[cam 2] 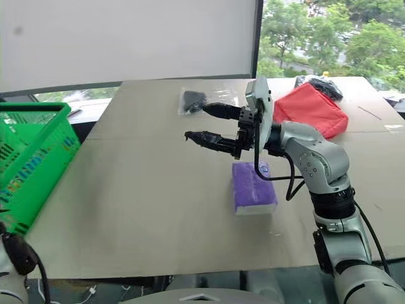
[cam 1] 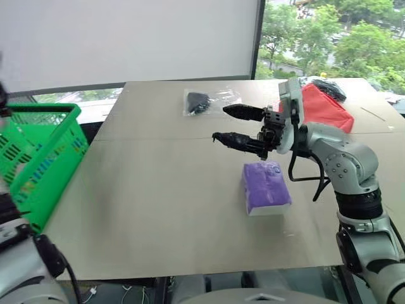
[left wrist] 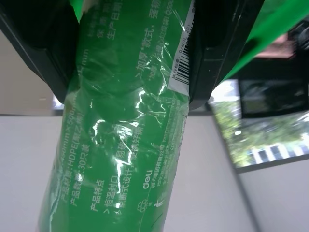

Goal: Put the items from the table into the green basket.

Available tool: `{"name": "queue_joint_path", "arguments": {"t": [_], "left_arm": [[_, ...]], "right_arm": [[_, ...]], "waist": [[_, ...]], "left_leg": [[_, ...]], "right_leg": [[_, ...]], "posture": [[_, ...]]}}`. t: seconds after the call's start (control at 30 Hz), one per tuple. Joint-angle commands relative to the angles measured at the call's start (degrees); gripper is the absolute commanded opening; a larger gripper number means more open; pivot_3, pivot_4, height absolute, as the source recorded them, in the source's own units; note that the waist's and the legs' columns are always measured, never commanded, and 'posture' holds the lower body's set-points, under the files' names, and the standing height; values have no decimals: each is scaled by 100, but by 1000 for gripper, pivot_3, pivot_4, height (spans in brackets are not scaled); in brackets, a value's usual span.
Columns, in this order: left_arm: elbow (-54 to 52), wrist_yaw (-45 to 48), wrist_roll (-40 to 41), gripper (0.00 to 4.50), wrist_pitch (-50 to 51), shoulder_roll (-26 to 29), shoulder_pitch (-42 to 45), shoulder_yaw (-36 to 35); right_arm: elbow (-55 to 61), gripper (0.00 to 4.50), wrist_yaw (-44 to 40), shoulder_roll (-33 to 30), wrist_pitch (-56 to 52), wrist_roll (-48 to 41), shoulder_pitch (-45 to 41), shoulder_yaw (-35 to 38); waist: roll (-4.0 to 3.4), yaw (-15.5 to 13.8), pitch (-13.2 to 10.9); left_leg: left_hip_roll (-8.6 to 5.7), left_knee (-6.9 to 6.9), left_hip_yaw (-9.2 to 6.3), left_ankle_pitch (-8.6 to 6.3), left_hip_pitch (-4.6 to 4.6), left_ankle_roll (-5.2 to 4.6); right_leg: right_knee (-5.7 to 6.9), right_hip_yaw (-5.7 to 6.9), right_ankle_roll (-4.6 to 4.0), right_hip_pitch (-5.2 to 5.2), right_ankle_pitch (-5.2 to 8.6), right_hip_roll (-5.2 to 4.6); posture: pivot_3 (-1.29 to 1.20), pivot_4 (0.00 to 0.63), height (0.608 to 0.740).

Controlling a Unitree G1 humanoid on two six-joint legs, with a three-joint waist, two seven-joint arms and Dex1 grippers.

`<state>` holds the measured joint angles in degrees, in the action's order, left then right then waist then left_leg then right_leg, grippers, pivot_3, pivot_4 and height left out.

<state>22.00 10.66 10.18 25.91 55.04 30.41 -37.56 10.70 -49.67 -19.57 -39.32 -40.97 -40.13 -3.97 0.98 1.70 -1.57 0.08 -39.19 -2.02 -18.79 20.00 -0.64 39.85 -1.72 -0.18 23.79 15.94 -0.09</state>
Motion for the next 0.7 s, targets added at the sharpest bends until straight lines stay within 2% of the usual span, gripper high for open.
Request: {"name": "queue_joint_path", "arguments": {"t": [0.03,0.2,0.3,0.33,0.37,0.53,0.67,0.7], "left_arm": [[362,-135,-33,2180,-144,252,-28,-199],[920,68,79,2180,-284,118,-4,36],[1290,148,149,3644,-447,-31,82,95],[1402,167,162,3884,-498,-46,116,116],[1513,169,129,4349,-576,-35,133,179],[1826,385,143,4436,-1113,-68,227,391],[1115,1176,686,4436,-1218,-349,288,453],[539,1594,971,4436,-1002,-503,122,593]], "right_arm": [[-78,4500,-25,160,262,78,-298,12],[-170,4500,-54,373,438,204,-360,-77],[-147,4500,-42,405,511,267,-348,-71],[-138,4500,-28,403,524,282,-344,-64],[-123,4500,-11,387,534,303,-336,-58],[-30,4500,91,244,583,440,-248,-9],[-11,4500,174,-144,508,568,-75,145],[14,4500,165,-397,396,622,56,182]], "waist": [[10,-130,6],[60,-332,38],[62,-338,39],[63,-331,40],[63,-315,40],[65,-206,42],[65,-148,42],[68,-154,44]], "left_leg": [[-2,0,-5,0,1,0],[-5,-1,-42,4,17,8],[-22,-1,-63,7,26,14],[-24,-1,-67,7,28,15],[-27,-1,-71,9,32,17],[-38,-1,-84,15,50,26],[-42,-2,-89,18,73,30],[-43,-2,-92,18,77,30]], "right_leg": [[0,7,0,0,0,-3],[-5,43,-3,0,-1,-9],[-4,55,-4,0,-1,-21],[-4,59,-4,1,-1,-24],[-4,62,-4,3,-1,-25],[0,71,-5,22,-1,-34],[3,75,-5,42,-1,-39],[2,78,-5,42,-1,-41]], "posture": [[77,0,740],[60,0,740],[53,0,740],[44,0,740],[44,0,740],[22,0,740],[21,0,740],[21,0,740]]}}
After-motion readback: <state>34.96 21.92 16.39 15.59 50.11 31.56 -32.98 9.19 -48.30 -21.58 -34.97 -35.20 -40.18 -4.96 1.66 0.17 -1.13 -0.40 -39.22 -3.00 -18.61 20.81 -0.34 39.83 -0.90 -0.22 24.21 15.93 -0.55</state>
